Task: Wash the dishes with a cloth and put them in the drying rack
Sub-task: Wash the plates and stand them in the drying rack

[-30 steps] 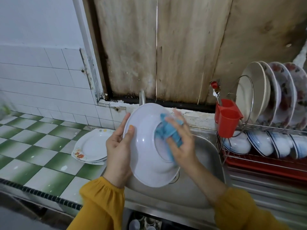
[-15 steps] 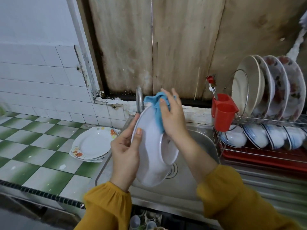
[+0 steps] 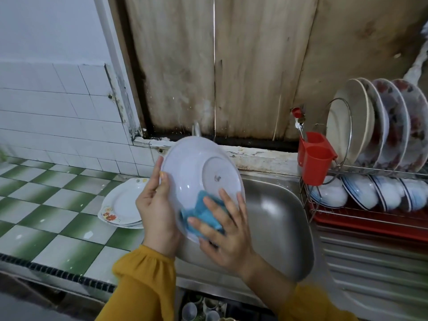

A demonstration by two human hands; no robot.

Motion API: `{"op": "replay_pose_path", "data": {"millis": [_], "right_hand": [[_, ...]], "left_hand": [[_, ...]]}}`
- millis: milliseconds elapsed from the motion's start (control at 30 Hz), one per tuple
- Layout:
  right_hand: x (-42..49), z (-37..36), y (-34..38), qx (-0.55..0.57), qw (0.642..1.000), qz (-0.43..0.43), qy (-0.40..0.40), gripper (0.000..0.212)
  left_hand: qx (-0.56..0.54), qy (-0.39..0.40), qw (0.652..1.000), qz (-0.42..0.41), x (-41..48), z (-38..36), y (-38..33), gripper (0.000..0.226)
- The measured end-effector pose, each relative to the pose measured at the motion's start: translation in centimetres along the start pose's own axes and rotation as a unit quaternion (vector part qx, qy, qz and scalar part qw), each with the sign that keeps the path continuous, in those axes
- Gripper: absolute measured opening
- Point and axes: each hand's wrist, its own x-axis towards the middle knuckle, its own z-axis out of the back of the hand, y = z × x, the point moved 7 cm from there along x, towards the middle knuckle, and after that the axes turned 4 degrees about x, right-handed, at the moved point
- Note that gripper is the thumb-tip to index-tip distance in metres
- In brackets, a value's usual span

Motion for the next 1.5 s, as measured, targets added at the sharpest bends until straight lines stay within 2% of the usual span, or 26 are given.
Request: {"op": "replay_pose_path", "data": {"millis": [33,100,167,200,267,367,467,567,600,700,733,800,900,967,1000,1067,1100,1133,1200,1233,1267,1333,1433,1500], "right_hand": [[-1.7,-0.2,-1.0,0.012,1.000,-0.016,-0.009,0.036],[-3.5,0.2,-4.3,0.104,0.980,-0.160,-0.050,0.038],[-3.7,0.6,-8.0,0.212,0.915,-0.325,-0.106,0.038],[-3.0,0.8,-9.2,0.245,0.889,-0.367,-0.125,0.036],[-0.5,1.4,-11.3,0.275,0.864,-0.400,-0.133,0.031],[3.4,1.4,-13.1,0.318,0.835,-0.438,-0.102,0.032],[6.3,1.3,-11.0,0.314,0.864,-0.385,-0.084,0.038],[6.2,1.0,-9.4,0.313,0.886,-0.328,-0.101,0.043],[5.6,0.9,-10.1,0.324,0.872,-0.348,-0.115,0.042],[4.1,-0.1,-13.7,0.374,0.757,-0.516,-0.146,0.035],[4.3,-0.1,-13.9,0.349,0.760,-0.532,-0.133,0.037],[6.0,0.6,-12.3,0.275,0.822,-0.488,-0.097,0.042],[8.4,1.6,-7.0,0.197,0.927,-0.310,-0.081,0.046],[7.7,1.0,-4.2,0.159,0.969,-0.188,-0.034,0.050],[6.9,0.6,-3.3,0.150,0.978,-0.147,-0.009,0.051],[4.8,0.0,-3.4,0.162,0.978,-0.133,0.023,0.050],[3.8,-0.1,-4.6,0.171,0.971,-0.163,0.026,0.050],[3.0,-0.2,-6.4,0.185,0.958,-0.219,0.015,0.050],[2.0,-0.7,-10.6,0.219,0.907,-0.358,-0.013,0.051],[1.8,-0.9,-12.0,0.230,0.882,-0.411,-0.021,0.051],[2.1,-1.1,-12.4,0.231,0.873,-0.430,-0.024,0.051],[3.5,-1.1,-10.4,0.239,0.897,-0.372,-0.016,0.051],[3.5,-0.8,-6.0,0.270,0.938,-0.213,0.038,0.055],[1.8,-0.7,-6.5,0.275,0.940,-0.191,0.064,0.053]], "left_hand": [[-0.011,0.002,1.000,0.002,0.6,0.1,-0.4,0.029],[-0.024,0.027,0.999,0.010,1.5,0.0,-1.1,0.025],[-0.024,0.066,0.997,0.022,1.9,-0.3,-1.5,0.024],[-0.018,0.087,0.996,0.024,2.0,-0.4,-1.7,0.026],[0.020,0.125,0.992,0.012,1.7,-0.6,-1.9,0.031],[0.145,0.187,0.970,-0.062,0.2,-1.9,-2.2,0.033],[0.208,0.227,0.944,-0.118,-1.4,-3.0,-1.3,0.027],[0.190,0.198,0.955,-0.115,-1.3,-2.0,-0.9,0.033],[0.183,0.195,0.957,-0.113,-1.1,-1.8,-1.0,0.032],[0.191,0.212,0.952,-0.110,-1.4,-2.2,-1.0,0.028],[0.197,0.223,0.949,-0.107,-1.6,-2.6,-0.9,0.026],[0.208,0.234,0.943,-0.114,-1.7,-3.3,-0.7,0.030],[0.195,0.209,0.948,-0.136,-1.3,-3.6,-0.9,0.034],[0.146,0.150,0.971,-0.112,-0.6,-2.8,-0.5,0.033],[0.101,0.114,0.985,-0.076,-0.1,-2.1,-0.1,0.032],[0.030,0.051,0.998,0.000,0.7,-0.6,1.0,0.035],[0.030,0.027,0.999,0.022,1.0,-0.1,1.4,0.033],[0.039,0.015,0.998,0.037,1.1,0.3,1.6,0.030],[0.062,0.019,0.997,0.046,0.8,0.1,2.3,0.027],[0.068,0.026,0.996,0.048,0.4,-0.3,2.7,0.027],[0.074,0.031,0.996,0.048,0.1,-0.7,3.0,0.027],[0.090,0.032,0.995,0.029,-0.2,-1.6,2.9,0.028],[0.065,0.013,0.998,0.019,0.5,-1.5,2.0,0.029],[0.052,0.008,0.998,0.018,0.9,-0.9,1.5,0.029]]}}
